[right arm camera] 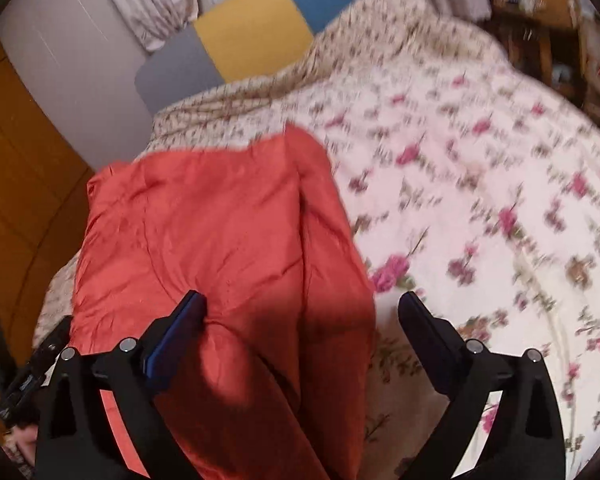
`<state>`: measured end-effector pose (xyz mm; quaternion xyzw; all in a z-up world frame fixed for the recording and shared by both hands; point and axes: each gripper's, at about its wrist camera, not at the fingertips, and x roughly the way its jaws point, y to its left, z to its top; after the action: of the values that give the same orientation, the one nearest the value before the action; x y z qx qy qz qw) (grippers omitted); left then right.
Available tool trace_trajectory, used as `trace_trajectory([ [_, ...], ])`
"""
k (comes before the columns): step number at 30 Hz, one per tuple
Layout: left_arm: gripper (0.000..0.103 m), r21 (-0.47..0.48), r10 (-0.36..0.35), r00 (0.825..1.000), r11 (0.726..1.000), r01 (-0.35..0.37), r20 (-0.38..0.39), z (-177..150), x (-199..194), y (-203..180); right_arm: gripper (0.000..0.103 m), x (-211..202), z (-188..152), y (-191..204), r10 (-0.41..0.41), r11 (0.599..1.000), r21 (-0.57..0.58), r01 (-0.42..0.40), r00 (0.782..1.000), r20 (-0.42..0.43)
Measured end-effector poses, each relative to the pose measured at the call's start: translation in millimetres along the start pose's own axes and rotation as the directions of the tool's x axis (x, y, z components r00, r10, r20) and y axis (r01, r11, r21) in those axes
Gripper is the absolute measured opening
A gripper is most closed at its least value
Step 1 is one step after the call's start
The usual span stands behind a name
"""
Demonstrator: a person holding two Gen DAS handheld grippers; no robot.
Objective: Fold large clothes
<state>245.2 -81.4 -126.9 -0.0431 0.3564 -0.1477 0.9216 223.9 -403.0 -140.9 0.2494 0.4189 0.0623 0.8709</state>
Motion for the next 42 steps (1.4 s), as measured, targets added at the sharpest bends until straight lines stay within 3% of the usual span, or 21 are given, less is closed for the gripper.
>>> trace_trajectory([
  [5, 0.1, -0.139, -0.13, 0.988, 0.983, 0.117, -0.086, 0, 15, 14, 0.098, 24, 9, -18, 0.126, 0.989, 0.093, -0.115, 0.983, -0.134],
  [8, 0.1, -0.226, -0.224, 0.967, 0.955, 0.193, -0.123, -1, 23, 20, 0.099, 29, 11, -20, 0.165, 0.985, 0.079, -0.155, 0.974, -0.153],
  [10, 0.1, -0.264, -0.308, 0.941, 0.928, 0.264, -0.14, -6, 29, 17, 0.098, 31, 12, -18, 0.179, 0.983, 0.064, -0.171, 0.97, -0.162],
  [12, 0.1, -0.231, -0.28, 0.952, 0.941, 0.247, -0.123, -9, 27, 9, 0.097, 36, 14, -13, 0.205, 0.978, 0.06, -0.198, 0.964, -0.168],
  [13, 0.1, -0.219, -0.272, 0.955, 0.946, 0.241, -0.123, -9, 27, 6, 0.089, 37, 14, -11, 0.232, 0.973, 0.061, -0.224, 0.958, -0.169],
  [17, 0.1, -0.158, -0.241, 0.963, 0.962, 0.221, -0.123, -8, 21, -9, 0.077, 36, 13, -2, 0.246, 0.969, 0.033, -0.243, 0.958, -0.151],
  [22, 0.089, -0.065, -0.22, 0.97, 0.975, 0.215, -0.099, -3, 3, -22, 0.061, 16, 9, 17, 0.274, 0.961, -0.011, -0.275, 0.959, -0.079],
  [31, 0.083, 0.03, -0.153, 0.988, 0.988, 0.152, 0.037, 4, -54, -12, 0.06, 10, 3, 87, 0.375, 0.923, -0.073, -0.377, 0.926, -0.046],
  [42, 0.083, -0.05, 0.006, 0.989, 0.999, 0.001, 0.151, 1, -120, 88, 0.06, 68, -21, 225, 0.469, 0.865, -0.146, -0.48, 0.877, -0.106],
])
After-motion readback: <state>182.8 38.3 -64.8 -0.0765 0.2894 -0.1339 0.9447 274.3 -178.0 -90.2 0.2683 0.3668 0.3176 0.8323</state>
